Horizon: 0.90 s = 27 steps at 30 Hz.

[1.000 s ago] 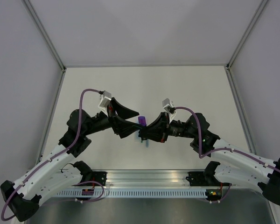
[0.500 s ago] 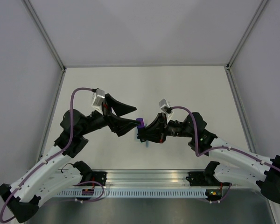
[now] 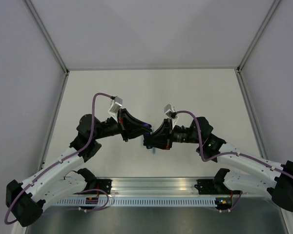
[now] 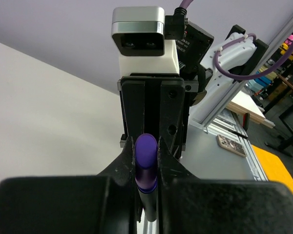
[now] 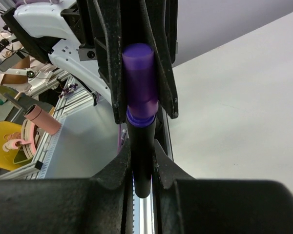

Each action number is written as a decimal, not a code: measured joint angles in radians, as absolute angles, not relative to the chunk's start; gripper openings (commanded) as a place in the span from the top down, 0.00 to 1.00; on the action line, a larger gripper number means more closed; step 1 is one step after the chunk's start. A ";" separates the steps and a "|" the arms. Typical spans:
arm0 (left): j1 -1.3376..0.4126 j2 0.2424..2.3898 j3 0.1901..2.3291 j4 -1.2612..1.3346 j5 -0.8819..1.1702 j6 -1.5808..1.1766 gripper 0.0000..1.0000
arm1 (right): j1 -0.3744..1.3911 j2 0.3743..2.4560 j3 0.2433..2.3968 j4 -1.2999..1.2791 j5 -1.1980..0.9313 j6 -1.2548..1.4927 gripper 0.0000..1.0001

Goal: Insert the pens into the pen caps

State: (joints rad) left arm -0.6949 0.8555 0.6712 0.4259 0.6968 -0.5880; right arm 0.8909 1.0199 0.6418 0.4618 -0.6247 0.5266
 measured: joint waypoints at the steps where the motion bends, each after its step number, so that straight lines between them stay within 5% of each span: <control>1: -0.692 0.857 0.662 0.442 0.706 -0.593 0.98 | 0.892 1.019 0.642 0.453 -0.621 0.520 1.00; 27: -0.641 0.842 0.396 1.216 0.611 -0.862 0.98 | 0.895 1.150 0.968 0.180 -0.733 0.400 1.00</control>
State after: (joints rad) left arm -0.6407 0.8425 0.3958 1.2160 0.6113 -0.8619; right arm 0.8951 1.1503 0.9680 0.1799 -0.7334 0.4004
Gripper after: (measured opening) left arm 0.181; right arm 0.180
